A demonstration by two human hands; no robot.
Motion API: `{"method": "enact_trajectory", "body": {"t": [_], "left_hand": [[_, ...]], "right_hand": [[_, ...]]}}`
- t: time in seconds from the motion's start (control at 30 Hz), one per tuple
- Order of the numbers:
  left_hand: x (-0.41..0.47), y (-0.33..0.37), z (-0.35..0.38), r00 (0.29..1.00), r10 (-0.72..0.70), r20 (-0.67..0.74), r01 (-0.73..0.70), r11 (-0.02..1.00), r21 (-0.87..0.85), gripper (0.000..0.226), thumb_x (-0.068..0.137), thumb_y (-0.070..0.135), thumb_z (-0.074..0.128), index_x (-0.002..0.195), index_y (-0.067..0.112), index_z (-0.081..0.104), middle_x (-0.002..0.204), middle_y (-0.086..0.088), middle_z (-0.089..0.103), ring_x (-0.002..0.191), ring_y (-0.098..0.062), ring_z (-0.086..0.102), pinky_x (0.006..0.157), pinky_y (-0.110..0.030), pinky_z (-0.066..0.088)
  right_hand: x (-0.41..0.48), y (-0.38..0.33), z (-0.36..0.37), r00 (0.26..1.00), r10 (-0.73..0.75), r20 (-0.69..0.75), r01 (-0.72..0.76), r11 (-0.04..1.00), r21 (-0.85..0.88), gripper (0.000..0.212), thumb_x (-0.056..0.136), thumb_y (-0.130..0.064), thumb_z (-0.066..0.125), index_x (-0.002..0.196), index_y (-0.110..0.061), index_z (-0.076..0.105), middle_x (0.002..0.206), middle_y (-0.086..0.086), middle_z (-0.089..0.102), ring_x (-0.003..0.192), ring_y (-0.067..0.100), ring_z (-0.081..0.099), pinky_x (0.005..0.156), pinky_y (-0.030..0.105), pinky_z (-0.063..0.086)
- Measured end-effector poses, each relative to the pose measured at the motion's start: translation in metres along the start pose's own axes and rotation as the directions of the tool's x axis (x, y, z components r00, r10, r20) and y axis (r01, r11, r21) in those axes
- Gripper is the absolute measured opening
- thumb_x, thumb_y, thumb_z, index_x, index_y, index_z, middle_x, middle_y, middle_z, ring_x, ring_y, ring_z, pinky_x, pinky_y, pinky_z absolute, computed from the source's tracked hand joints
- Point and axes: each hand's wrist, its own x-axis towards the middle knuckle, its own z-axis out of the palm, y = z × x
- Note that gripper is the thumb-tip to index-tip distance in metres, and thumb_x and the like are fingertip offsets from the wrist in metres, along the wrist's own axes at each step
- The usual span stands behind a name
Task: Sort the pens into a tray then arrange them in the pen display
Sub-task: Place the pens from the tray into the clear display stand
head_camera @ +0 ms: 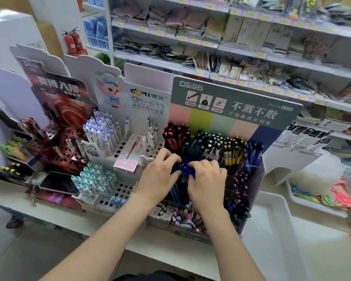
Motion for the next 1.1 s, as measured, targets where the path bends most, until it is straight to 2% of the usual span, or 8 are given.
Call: {"method": "enact_trajectory", "body": {"t": [0.13, 0.27, 0.4, 0.47, 0.67, 0.87, 0.97, 1.1], "left_hand": [[0.01, 0.002, -0.001, 0.996, -0.057, -0.068, 0.061, 0.996, 0.06, 0.019, 0.091, 0.021, 0.083, 0.106, 0.015, 0.073, 0.102, 0.001, 0.06, 0.068, -0.023, 0.063, 0.06, -0.037, 0.055], [0.017, 0.011, -0.009, 0.999, -0.037, -0.022, 0.039, 0.995, 0.087, 0.018, 0.097, 0.029, 0.074, 0.112, 0.02, 0.071, 0.108, 0.006, 0.06, 0.084, -0.021, 0.065, 0.067, -0.037, 0.054], [0.035, 0.026, -0.02, 0.98, 0.009, -0.201, 0.001, 0.999, 0.051, 0.024, 0.092, 0.03, 0.078, 0.111, 0.021, 0.066, 0.106, 0.004, 0.06, 0.089, -0.016, 0.062, 0.065, -0.035, 0.056], [0.046, 0.031, -0.02, 0.973, 0.053, -0.225, -0.021, 0.99, 0.143, 0.03, 0.088, 0.031, 0.084, 0.112, 0.021, 0.068, 0.104, 0.002, 0.062, 0.092, -0.02, 0.061, 0.063, -0.035, 0.054], [0.084, 0.03, -0.016, 0.974, 0.091, -0.21, -0.029, 0.959, 0.282, 0.016, 0.085, 0.03, 0.086, 0.089, 0.02, 0.075, 0.08, 0.001, 0.071, 0.078, -0.028, 0.062, 0.063, -0.04, 0.05], [0.111, 0.038, -0.017, 0.967, 0.137, -0.216, -0.021, 0.883, 0.468, 0.022, 0.086, 0.038, 0.078, 0.084, 0.018, 0.068, 0.08, -0.003, 0.065, 0.087, -0.033, 0.055, 0.075, -0.044, 0.037], [0.114, 0.036, -0.012, 0.974, 0.138, -0.179, -0.041, 0.887, 0.46, 0.015, 0.092, 0.037, 0.075, 0.086, 0.023, 0.076, 0.085, -0.002, 0.065, 0.092, -0.033, 0.055, 0.075, -0.044, 0.038], [0.113, 0.027, -0.012, 0.968, 0.229, -0.107, -0.177, 0.916, 0.361, 0.015, 0.098, 0.037, 0.07, 0.109, 0.039, 0.081, 0.099, 0.002, 0.067, 0.101, -0.032, 0.053, 0.079, -0.044, 0.036]], "right_hand": [[0.013, 0.008, -0.001, 0.999, -0.006, 0.032, 0.005, 0.999, 0.042, 0.04, 0.077, -0.023, 0.093, 0.114, -0.023, 0.076, 0.095, -0.005, 0.073, 0.094, 0.024, 0.064, 0.081, 0.043, 0.046], [0.011, 0.009, -0.004, 0.998, -0.063, 0.018, 0.062, 0.998, 0.027, 0.029, 0.084, -0.028, 0.087, 0.111, -0.025, 0.078, 0.099, -0.006, 0.074, 0.097, 0.023, 0.062, 0.081, 0.042, 0.046], [0.021, 0.004, -0.015, 0.982, 0.102, -0.157, -0.046, 0.944, 0.327, 0.017, 0.096, -0.022, 0.074, 0.112, -0.015, 0.075, 0.099, -0.002, 0.073, 0.091, 0.02, 0.067, 0.08, 0.04, 0.055], [0.029, 0.003, -0.018, 0.967, 0.125, -0.22, -0.064, 0.961, 0.268, 0.016, 0.096, -0.022, 0.075, 0.111, -0.016, 0.073, 0.098, -0.001, 0.072, 0.09, 0.023, 0.064, 0.077, 0.041, 0.051], [0.053, 0.008, -0.021, 0.956, -0.064, -0.285, 0.075, 0.997, 0.025, 0.018, 0.092, -0.015, 0.078, 0.11, -0.016, 0.076, 0.091, 0.0, 0.073, 0.088, 0.03, 0.057, 0.075, 0.042, 0.037], [0.075, 0.004, -0.03, 0.967, -0.099, -0.237, 0.108, 0.994, 0.026, 0.024, 0.086, -0.028, 0.081, 0.109, -0.025, 0.075, 0.096, -0.008, 0.076, 0.096, 0.026, 0.053, 0.08, 0.043, 0.032], [0.084, 0.009, -0.032, 0.969, 0.046, -0.245, -0.05, 0.999, -0.007, 0.026, 0.086, -0.036, 0.082, 0.108, -0.025, 0.075, 0.095, -0.005, 0.075, 0.098, 0.03, 0.053, 0.079, 0.044, 0.034], [0.088, 0.019, -0.028, 0.974, 0.014, -0.227, -0.013, 1.0, 0.005, 0.011, 0.095, -0.032, 0.074, 0.099, -0.023, 0.077, 0.093, -0.001, 0.076, 0.094, 0.033, 0.055, 0.077, 0.044, 0.037]]}}
